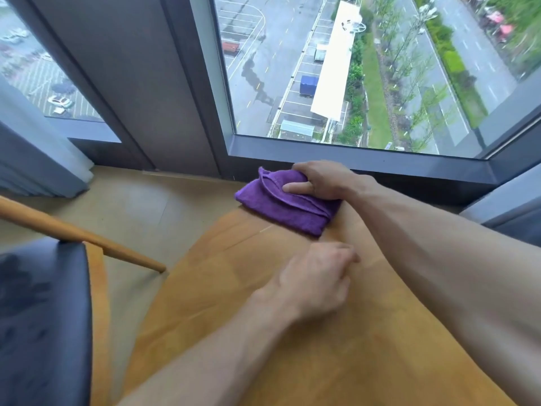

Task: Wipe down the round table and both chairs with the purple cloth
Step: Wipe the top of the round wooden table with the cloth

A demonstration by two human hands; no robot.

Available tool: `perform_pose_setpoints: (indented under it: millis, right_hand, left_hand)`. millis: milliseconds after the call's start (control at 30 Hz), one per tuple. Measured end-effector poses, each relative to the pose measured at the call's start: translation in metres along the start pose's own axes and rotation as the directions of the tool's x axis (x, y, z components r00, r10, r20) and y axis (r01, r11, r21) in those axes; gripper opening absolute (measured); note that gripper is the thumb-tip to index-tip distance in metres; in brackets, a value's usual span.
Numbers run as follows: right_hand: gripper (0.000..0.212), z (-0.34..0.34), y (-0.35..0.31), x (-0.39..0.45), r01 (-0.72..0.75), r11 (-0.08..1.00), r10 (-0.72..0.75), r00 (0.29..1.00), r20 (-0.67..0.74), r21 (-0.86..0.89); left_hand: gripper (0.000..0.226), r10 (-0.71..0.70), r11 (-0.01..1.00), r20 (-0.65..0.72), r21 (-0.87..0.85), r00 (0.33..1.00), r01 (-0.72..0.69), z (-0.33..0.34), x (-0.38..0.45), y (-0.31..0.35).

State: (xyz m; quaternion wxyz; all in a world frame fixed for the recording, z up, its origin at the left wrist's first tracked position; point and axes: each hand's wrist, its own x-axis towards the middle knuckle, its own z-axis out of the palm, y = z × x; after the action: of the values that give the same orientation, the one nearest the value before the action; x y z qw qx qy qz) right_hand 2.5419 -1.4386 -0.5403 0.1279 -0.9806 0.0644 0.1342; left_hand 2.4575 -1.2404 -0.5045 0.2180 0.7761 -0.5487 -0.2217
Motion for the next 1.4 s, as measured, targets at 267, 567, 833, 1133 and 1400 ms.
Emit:
perform_pose_setpoints:
  millis: [267,567,833,1133,1400]
  right_hand:
    - [0.096,0.005,-0.025,-0.010,-0.141,0.981,0.125,0.985,-0.122,-0.130]
    - [0.074,0.043,-0.021,-0.063,-0.051,0.960,0.188,0.846,-0.499,0.275]
    - [0.058,0.048,-0.025,-0.057,-0.184,0.979,0.140,0.919,-0.367,-0.087]
    - [0.043,0.050,-0.051,-0.059,-0.316,0.949,0.287,0.875,-0.389,-0.010]
    - [0.036,0.077,-0.148,-0.109,-0.175,0.982,0.191,0.910,-0.368,0.075]
  left_hand:
    - [0.043,-0.387,0.919,-0.158,-0.142,0.908,0.367,-0.091,0.066,-0.111]
    - [0.052,-0.231,0.967,0.083,-0.090,0.970,0.238,-0.070,0.074,-0.143]
    - [0.053,-0.456,0.869,-0.027,-0.227,0.889,0.439,-0.064,-0.002,-0.178]
    - [0.069,-0.720,0.690,-0.232,-0.328,0.654,0.644,-0.033,-0.126,-0.165]
    - [0.053,-0.801,0.599,-0.349,-0.477,0.487,0.644,0.001,-0.203,-0.134]
